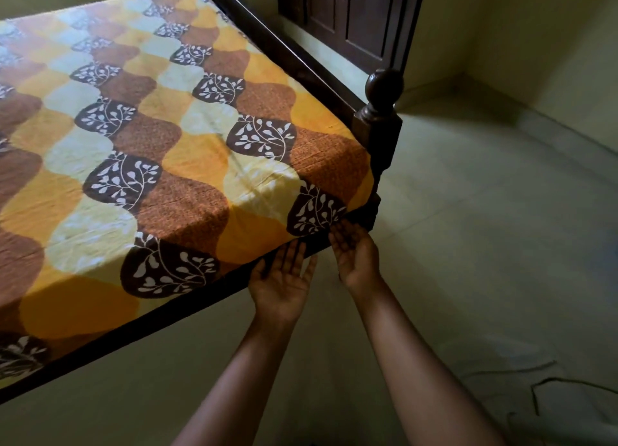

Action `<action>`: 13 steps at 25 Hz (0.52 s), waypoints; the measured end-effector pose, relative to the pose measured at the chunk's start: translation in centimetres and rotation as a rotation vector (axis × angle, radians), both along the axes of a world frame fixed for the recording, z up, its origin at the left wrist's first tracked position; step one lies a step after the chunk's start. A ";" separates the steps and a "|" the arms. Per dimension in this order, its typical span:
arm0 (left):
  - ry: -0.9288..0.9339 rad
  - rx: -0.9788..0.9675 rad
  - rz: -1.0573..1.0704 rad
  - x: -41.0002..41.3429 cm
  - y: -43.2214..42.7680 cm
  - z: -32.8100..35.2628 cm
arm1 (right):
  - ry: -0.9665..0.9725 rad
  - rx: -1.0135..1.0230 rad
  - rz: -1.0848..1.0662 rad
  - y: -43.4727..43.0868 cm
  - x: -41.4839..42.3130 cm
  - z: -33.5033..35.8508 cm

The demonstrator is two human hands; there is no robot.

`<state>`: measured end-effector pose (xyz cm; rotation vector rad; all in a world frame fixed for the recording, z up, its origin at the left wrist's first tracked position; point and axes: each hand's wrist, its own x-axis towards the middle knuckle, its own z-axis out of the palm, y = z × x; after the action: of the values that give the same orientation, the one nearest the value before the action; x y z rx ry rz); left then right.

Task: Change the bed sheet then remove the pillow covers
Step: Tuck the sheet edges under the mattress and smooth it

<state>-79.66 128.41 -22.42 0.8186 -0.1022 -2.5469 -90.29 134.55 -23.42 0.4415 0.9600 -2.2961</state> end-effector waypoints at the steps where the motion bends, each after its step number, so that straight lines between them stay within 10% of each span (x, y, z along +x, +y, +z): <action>1: 0.042 0.017 0.003 0.2 0.1 -0.1 | -0.011 0.001 0.038 0.1 -0.1 0.1; 13: -0.116 -0.167 -0.155 -0.7 -0.5 0.2 | 0.013 -0.161 0.099 -2.6 -0.5 2.0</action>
<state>-80.32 127.96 -22.25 0.9238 -0.4254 -2.5882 -90.79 131.95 -21.39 0.3044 0.7778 -2.2673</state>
